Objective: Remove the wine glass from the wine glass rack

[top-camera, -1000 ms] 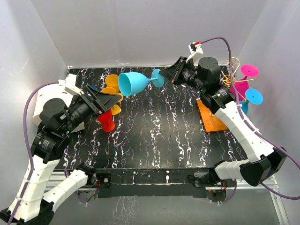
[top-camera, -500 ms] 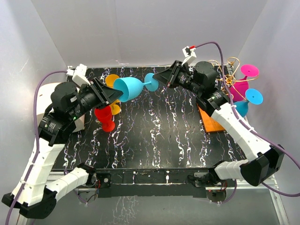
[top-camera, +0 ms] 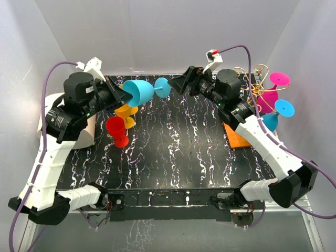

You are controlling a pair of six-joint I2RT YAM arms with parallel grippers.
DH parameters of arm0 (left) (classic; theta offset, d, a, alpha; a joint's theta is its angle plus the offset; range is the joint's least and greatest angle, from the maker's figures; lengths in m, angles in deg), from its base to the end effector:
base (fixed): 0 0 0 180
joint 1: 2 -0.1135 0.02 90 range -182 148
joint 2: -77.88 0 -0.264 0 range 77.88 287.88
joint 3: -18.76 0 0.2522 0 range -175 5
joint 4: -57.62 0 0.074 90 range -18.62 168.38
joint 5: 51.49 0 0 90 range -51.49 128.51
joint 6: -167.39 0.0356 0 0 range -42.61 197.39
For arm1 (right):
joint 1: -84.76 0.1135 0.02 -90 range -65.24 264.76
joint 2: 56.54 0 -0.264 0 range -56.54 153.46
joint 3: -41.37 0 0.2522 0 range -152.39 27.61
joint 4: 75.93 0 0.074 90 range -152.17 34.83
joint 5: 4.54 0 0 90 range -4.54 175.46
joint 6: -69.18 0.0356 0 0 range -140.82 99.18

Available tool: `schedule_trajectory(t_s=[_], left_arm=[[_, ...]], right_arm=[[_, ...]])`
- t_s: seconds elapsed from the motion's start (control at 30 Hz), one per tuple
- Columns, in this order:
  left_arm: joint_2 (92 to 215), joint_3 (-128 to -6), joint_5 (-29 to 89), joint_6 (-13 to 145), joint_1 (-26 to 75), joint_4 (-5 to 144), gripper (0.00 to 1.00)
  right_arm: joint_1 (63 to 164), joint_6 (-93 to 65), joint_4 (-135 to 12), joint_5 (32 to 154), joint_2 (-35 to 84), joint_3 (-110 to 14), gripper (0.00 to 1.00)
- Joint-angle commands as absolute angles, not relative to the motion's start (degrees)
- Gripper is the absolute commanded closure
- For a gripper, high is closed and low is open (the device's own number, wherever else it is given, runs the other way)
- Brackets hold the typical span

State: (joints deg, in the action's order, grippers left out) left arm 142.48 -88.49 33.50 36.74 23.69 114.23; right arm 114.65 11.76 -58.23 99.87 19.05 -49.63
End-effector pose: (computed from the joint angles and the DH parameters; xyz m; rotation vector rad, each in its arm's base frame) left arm 0.1775 -0.0888 0.4964 -0.1835 1.8988 -0.8854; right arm 0.2607 0.1601 0.4319 -0.1665 1.7044 1.0307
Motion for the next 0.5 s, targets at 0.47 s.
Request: schedule_trajectory(t_s=[0.47], left_arm=[[174.68,-109.93,49.56,48.34,24.02,134.57,1.00]], right_arm=[[114.64,-9.89,-54.86,72.78,-0.36,-53.67,0.01]])
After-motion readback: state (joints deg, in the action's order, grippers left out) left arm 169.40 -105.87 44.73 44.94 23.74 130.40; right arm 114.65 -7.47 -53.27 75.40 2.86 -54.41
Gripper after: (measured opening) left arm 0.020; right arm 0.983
